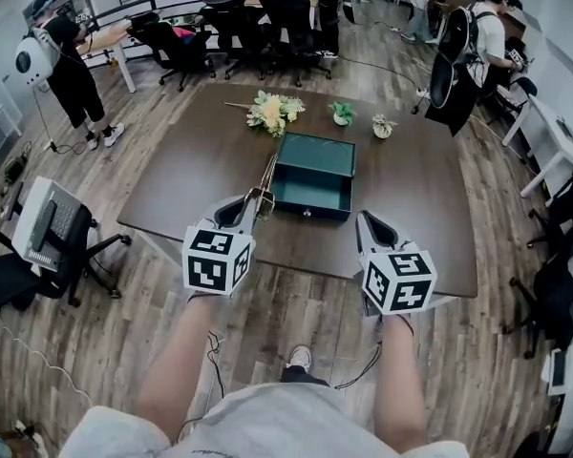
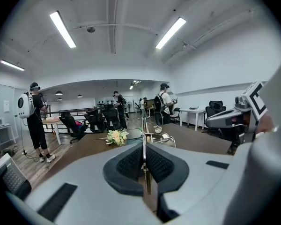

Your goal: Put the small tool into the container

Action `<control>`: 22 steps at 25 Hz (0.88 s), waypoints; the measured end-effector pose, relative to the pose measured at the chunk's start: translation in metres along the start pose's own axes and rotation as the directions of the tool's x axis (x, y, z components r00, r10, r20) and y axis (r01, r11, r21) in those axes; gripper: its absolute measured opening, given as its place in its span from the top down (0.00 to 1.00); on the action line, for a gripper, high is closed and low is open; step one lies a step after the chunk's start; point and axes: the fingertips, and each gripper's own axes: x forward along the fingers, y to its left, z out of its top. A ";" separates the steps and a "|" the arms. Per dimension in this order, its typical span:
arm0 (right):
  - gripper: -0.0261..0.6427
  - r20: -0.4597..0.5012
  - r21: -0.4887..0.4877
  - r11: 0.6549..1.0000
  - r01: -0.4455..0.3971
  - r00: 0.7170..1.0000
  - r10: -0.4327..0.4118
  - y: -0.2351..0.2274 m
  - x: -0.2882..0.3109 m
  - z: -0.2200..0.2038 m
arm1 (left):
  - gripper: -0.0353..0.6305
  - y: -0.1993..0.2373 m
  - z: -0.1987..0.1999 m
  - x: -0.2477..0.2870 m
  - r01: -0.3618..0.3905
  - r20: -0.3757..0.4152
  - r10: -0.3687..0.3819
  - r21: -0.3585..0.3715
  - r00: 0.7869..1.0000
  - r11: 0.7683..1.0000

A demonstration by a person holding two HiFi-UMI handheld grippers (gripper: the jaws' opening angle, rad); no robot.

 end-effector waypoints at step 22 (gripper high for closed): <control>0.96 -0.028 0.013 0.997 -0.070 0.997 0.071 -0.074 0.074 0.007 | 0.94 0.003 0.018 0.088 -0.068 -0.042 0.068 -0.005 0.997 0.998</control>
